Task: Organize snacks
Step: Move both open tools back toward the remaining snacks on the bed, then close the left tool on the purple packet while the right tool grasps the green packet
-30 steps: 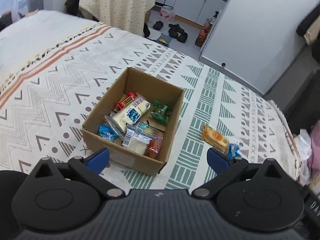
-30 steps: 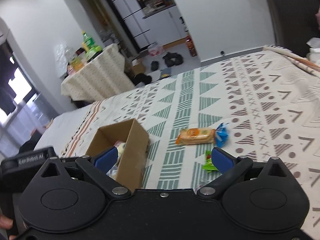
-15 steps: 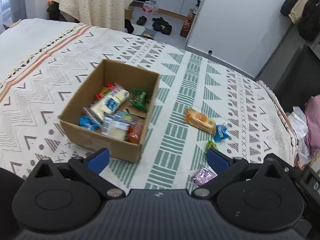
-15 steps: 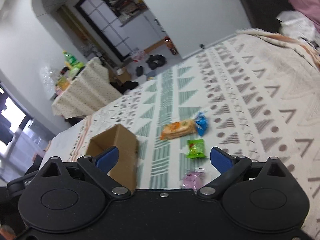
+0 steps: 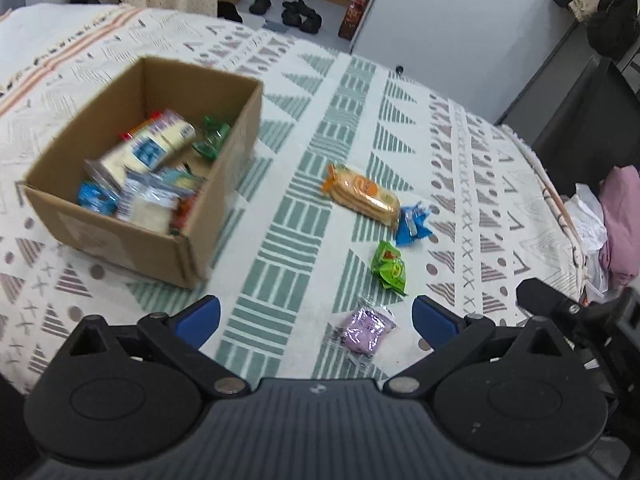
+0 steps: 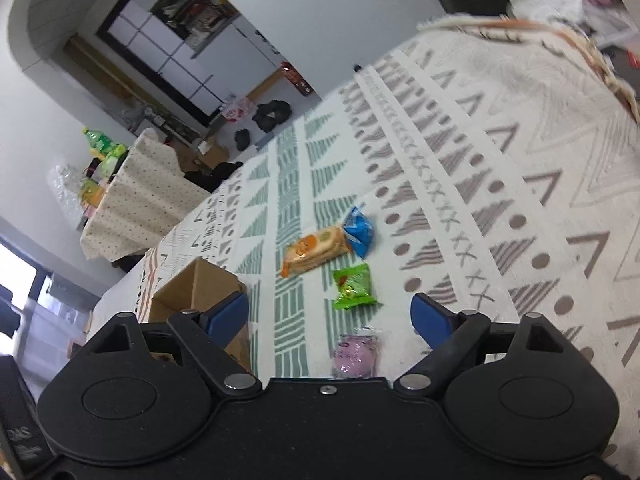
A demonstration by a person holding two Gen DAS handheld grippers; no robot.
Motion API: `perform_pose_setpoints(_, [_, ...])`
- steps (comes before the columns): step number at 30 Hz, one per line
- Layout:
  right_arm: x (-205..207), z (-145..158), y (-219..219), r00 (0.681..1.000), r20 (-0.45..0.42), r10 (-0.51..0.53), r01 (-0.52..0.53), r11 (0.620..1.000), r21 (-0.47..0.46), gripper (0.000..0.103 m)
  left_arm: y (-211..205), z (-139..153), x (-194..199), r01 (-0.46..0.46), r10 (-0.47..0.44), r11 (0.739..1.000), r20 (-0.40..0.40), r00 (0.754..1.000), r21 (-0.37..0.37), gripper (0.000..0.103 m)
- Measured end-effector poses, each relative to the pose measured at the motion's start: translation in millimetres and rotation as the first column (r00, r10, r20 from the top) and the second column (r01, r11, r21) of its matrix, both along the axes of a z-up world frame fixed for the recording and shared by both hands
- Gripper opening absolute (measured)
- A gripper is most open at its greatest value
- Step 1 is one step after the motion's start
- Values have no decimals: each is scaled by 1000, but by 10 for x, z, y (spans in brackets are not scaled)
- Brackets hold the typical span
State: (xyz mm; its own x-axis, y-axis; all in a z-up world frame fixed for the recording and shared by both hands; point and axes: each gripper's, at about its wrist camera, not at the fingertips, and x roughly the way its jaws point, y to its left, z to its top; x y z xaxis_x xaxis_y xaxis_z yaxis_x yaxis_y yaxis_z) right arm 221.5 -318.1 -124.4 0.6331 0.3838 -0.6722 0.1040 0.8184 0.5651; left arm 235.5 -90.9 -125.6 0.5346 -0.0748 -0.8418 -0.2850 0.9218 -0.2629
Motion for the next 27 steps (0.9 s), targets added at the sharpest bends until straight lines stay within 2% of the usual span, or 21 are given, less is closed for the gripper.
perform_pose_setpoints(7, [109,-116,-77,998,-51,-28,30,999,41,85,-182,-332,133,51,-52,998,-47,998,-20,100])
perform_pose_setpoints(12, [219,-224,-49,996,-84,-2,6,999,45,81,-324,-533,232,92,-95,995,-76,993,-44,94])
perform_pose_setpoints(23, [385,-535,-140,986,-165,2,7,998,55,73,-439,-879,409,92,-99,994,-128,987,-59,80])
perform_pose_setpoints(25, [425,-576,-114,984,-176,11,-1,998,60,70,-467,-886,418,101,-105,994,-129,986,-38,69])
perform_pose_setpoints(27, [451,-582,-41,985,-168,34,-24,998,61,70,-488,-874,432,112,-112,994,-139,984,-10,45])
